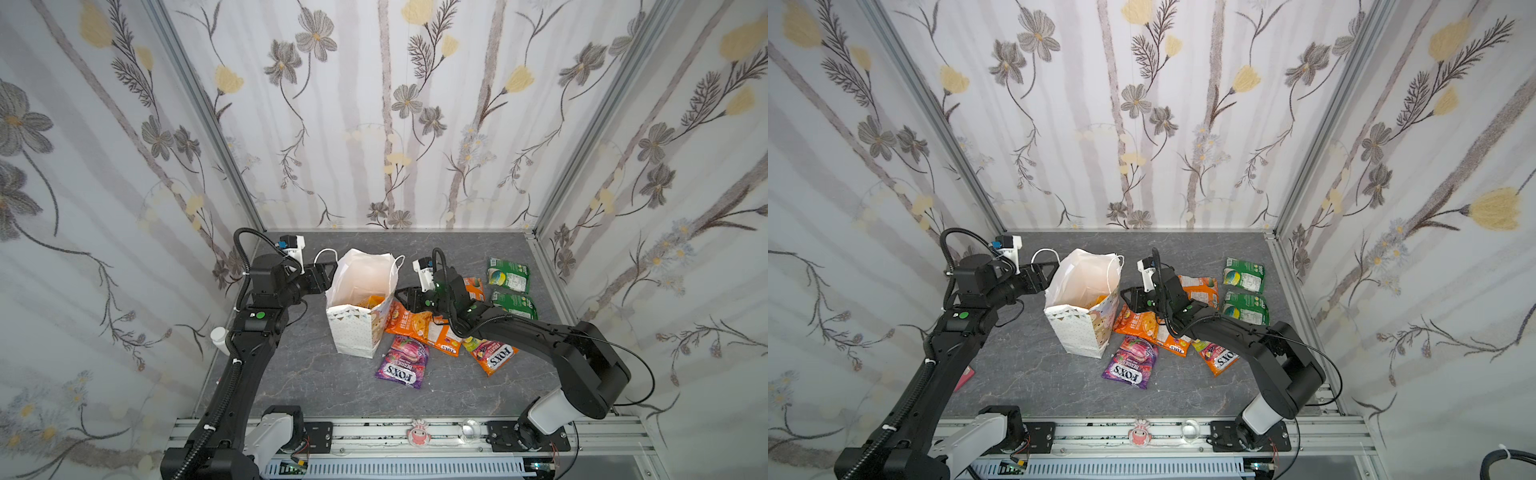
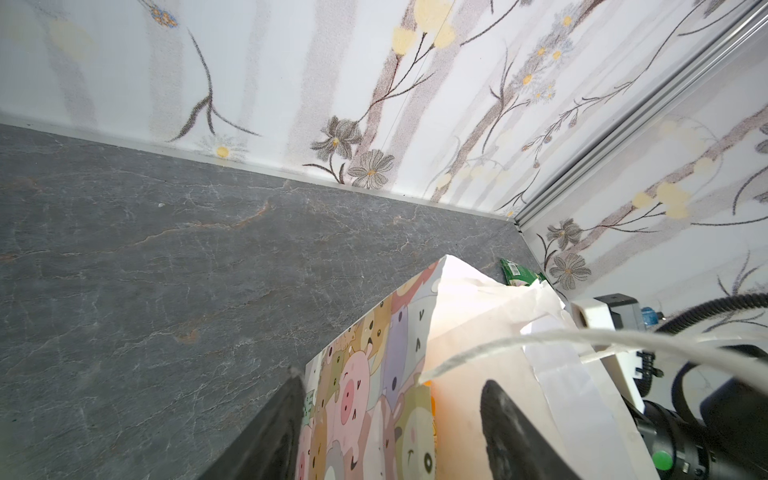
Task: Place the snacks into the paper bag
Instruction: 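Raise the right gripper out of the paper bag and draw it back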
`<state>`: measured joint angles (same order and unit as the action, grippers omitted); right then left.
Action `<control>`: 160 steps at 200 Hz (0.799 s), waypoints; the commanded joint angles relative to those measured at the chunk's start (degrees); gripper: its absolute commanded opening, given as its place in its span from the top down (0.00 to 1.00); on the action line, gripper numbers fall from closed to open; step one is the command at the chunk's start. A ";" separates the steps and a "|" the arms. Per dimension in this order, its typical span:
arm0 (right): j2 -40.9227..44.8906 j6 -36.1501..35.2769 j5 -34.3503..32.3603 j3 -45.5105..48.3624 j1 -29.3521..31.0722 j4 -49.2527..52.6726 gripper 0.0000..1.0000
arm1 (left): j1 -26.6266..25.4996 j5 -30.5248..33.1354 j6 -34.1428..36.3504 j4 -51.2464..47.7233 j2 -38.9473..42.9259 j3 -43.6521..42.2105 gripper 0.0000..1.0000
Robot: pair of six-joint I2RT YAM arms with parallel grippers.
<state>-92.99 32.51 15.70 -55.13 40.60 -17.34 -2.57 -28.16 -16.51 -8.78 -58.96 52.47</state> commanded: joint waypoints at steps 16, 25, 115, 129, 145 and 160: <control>-5.48 -0.39 4.80 -5.60 0.09 -2.14 0.57 | 0.11 -0.69 -0.19 2.53 0.91 -0.27 0.33; -6.79 -0.37 5.19 -6.96 0.14 -2.18 0.57 | 0.11 -0.67 -0.19 2.56 1.00 -0.37 0.33; -17.86 -1.03 10.73 -21.97 0.27 -0.34 0.60 | 0.11 -0.69 -0.19 2.49 1.54 -0.30 0.33; -18.03 -1.44 10.74 -23.03 0.27 0.17 0.60 | 0.10 -0.29 -0.09 2.44 1.72 -0.27 0.33; -17.21 -2.36 9.52 -22.91 0.05 0.84 0.60 | 0.11 -0.12 -0.01 2.44 1.99 -0.35 0.33; -16.30 -3.20 8.72 -22.94 -0.33 2.42 0.59 | 0.11 -0.14 -0.10 2.71 2.09 -0.52 0.33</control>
<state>-110.54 31.16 24.91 -77.60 40.60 -16.40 -2.57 -28.53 -16.53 -8.38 -57.21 52.25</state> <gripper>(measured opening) 0.407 0.675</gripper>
